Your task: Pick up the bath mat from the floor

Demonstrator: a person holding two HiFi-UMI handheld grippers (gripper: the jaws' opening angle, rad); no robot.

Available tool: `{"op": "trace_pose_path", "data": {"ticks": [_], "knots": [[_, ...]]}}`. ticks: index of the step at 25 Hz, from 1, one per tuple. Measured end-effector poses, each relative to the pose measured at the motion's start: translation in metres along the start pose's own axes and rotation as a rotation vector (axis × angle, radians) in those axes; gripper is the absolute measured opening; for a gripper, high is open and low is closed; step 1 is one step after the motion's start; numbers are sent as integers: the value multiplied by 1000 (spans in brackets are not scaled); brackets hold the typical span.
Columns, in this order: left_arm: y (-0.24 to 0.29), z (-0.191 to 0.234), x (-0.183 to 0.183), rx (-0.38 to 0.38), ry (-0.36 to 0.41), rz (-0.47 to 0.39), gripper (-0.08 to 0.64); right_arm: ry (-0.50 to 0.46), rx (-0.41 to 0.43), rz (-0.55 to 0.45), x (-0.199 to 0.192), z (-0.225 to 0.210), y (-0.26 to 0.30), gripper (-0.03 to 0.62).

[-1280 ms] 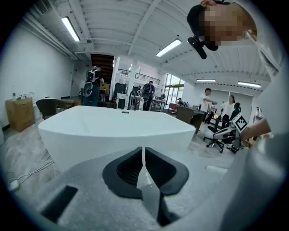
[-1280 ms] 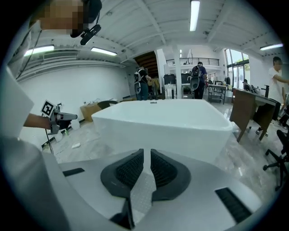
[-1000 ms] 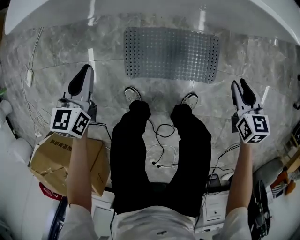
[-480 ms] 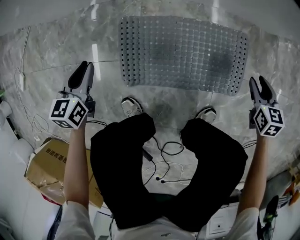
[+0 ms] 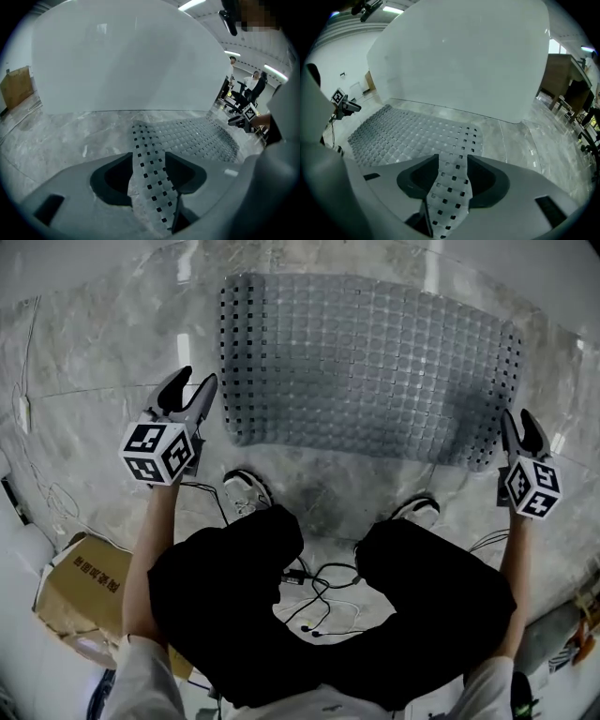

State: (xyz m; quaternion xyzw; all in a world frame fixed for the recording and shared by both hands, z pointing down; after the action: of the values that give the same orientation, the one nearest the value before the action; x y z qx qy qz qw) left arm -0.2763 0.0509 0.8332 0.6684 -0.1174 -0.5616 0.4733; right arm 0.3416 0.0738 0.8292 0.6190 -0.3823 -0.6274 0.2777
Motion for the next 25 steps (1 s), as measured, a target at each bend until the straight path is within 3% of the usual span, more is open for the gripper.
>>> {"op": "trace_pose_path", "data": {"ticks": [4, 7, 11, 16, 19, 22, 25], "knots": [[28, -8, -23, -25, -33, 59, 250, 36, -73, 17, -24, -20, 25, 178], [44, -11, -34, -33, -34, 74, 301, 71, -69, -4, -27, -25, 34, 203], [63, -9, -43, -35, -58, 89, 383, 37, -70, 6, -32, -24, 46, 236], [75, -3, -47, -13, -48, 134, 385, 94, -66, -4, -39, -29, 58, 261], [78, -5, -48, -14, -40, 149, 365, 152, -38, -19, -43, -34, 58, 261], [80, -10, -45, -26, -31, 148, 311, 141, -24, -14, -41, -31, 56, 258], [79, -20, -37, -63, -1, 147, 182, 103, 21, -18, -35, -19, 48, 133]]}}
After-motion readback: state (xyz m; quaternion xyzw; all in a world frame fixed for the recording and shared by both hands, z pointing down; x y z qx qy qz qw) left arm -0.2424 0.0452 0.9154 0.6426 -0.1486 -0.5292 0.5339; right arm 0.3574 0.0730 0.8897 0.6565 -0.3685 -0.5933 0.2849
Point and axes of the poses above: the fingertips, and each gripper's own axes: y forward along the fingers, z to its left, x out of its top, the point moved 9 cm from there along -y, backward along the fingers, and after that the axes turned 10 degrees about y, right-handed, at the moved point
